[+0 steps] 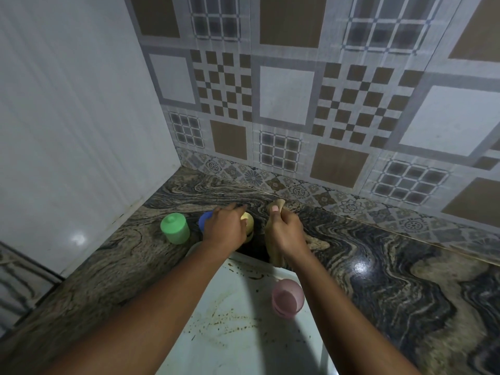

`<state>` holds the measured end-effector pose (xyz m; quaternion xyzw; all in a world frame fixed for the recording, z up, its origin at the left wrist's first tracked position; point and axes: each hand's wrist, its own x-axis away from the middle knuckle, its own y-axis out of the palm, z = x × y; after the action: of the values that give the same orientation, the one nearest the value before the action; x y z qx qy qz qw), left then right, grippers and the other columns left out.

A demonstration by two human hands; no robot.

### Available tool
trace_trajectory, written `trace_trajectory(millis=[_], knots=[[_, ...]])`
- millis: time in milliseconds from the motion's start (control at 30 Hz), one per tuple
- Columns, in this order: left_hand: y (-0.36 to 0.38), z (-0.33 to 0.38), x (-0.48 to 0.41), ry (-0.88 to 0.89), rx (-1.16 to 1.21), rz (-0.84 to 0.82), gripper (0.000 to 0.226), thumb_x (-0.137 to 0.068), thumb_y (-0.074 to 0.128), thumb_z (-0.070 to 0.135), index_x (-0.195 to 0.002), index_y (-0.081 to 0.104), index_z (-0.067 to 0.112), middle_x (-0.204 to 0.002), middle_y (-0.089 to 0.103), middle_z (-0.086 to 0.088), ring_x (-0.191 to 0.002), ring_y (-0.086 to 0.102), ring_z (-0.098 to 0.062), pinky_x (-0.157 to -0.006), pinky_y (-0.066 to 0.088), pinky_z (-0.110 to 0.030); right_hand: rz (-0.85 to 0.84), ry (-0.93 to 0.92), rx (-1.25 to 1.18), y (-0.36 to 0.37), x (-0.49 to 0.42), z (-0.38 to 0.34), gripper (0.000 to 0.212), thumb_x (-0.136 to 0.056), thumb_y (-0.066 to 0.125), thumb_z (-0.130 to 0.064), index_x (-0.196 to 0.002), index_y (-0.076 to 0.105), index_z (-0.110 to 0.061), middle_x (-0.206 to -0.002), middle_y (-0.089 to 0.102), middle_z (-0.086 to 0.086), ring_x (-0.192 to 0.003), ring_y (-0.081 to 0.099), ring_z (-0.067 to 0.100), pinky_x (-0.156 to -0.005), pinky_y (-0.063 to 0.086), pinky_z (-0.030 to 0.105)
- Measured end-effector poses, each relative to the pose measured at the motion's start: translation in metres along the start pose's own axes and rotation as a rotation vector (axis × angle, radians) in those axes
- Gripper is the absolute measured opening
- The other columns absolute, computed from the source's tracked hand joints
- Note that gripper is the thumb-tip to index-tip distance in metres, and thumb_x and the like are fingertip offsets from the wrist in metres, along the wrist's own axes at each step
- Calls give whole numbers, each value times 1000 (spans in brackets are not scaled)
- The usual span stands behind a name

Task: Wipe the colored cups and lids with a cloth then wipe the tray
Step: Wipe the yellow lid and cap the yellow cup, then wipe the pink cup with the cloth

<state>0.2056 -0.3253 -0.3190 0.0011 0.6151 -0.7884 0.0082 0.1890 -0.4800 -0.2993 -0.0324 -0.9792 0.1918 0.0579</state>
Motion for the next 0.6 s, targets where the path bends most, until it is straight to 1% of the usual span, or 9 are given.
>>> trace_trajectory(millis=[67,133,200,267,333,400,500,567,600], knots=[[-9,3,4,13,-1,25,48,-98,53,37,-145,49,32,-151,48,2,-134,45,-33,-98,50,-45,-5,-19,-19,-3,3,-6,46,-109,40,-31,-68,48,-12,-63,49,2,-59,44,15,-61,33,34],[-23,8,12,59,93,69,47,-97,55,37,-143,53,28,-146,53,4,-133,47,-31,-98,51,-45,2,-57,-24,-10,7,-15,46,-109,40,-30,-66,46,-13,-62,48,1,-58,44,14,-58,32,33],[-36,15,22,135,206,121,44,-96,58,35,-139,57,25,-139,60,3,-128,52,-28,-97,52,-45,24,-110,-32,-22,13,-21,47,-109,40,-32,-69,51,-9,-63,51,2,-59,47,15,-58,34,31],[-47,26,42,226,305,118,42,-94,62,31,-135,61,23,-133,65,1,-124,56,-26,-99,51,-42,45,-147,-50,-36,25,-22,51,-108,40,-35,-74,55,0,-66,54,5,-63,50,17,-60,38,32],[-48,38,69,309,390,45,40,-91,65,22,-132,64,18,-130,67,-3,-121,60,-24,-102,50,-38,71,-174,-52,-50,43,-12,54,-106,41,-41,-77,56,1,-66,55,5,-64,50,17,-62,41,34],[-37,45,97,353,390,-40,42,-88,66,17,-130,65,16,-134,64,-7,-125,58,-23,-108,45,-34,98,-184,-32,-63,67,6,53,-101,39,-48,-72,53,-5,-63,53,2,-61,49,17,-60,43,37],[-12,48,130,331,301,-145,47,-87,64,18,-134,62,22,-147,51,-10,-135,48,-28,-114,38,-36,118,-152,4,-71,105,36,50,-98,37,-53,-65,46,-16,-57,49,-1,-55,44,15,-56,44,43],[2,50,145,306,260,-203,48,-88,64,20,-135,60,27,-151,46,-11,-138,43,-30,-115,35,-36,121,-102,46,-70,127,53,52,-97,37,-54,-63,45,-15,-54,49,-2,-53,45,14,-56,45,43],[8,50,149,291,246,-223,47,-88,65,22,-134,61,28,-151,45,-11,-138,42,-30,-114,35,-36,121,-76,61,-68,136,59,52,-99,39,-51,-62,47,-15,-54,51,-2,-54,47,14,-56,45,41]])
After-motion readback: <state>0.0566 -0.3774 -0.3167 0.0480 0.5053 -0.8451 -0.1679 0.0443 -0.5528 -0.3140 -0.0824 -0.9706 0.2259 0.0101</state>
